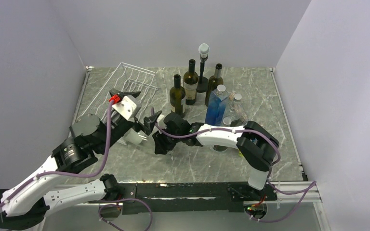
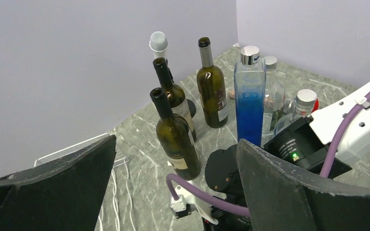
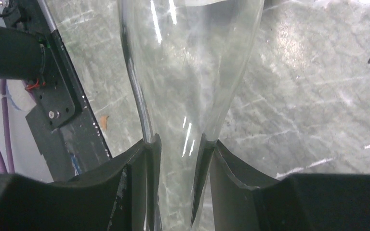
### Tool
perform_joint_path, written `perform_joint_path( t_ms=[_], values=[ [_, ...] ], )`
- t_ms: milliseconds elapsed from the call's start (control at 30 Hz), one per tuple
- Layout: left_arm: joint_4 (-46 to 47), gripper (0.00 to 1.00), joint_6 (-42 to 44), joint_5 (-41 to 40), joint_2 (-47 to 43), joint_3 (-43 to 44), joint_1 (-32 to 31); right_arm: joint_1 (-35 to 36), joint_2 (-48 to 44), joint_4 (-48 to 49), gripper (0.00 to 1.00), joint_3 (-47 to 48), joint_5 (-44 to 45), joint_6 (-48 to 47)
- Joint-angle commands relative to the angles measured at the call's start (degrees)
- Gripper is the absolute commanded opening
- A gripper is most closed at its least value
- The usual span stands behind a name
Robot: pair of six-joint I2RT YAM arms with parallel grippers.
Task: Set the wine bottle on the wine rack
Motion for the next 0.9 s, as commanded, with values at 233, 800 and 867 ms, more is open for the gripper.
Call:
perform_joint_path(
  t_ms=[233, 800, 867],
  values=[
    [1.8, 0.99, -2.5, 0.4, -0.4, 3.4, -0.2, 0.6, 6.8, 26.2, 0.00, 9.3, -4.0, -1.3],
    [0.7, 0.99, -4.2, -1.5, -1.4, 3.1, -0.2, 0.7, 19.7, 24.9, 0.00, 24.9, -5.4, -1.1],
    [0.8, 0.99, -4.2, -1.7, -1.5, 3.1, -0.2, 0.6, 20.6, 24.6, 0.00, 26.3, -5.2, -0.8]
  ],
)
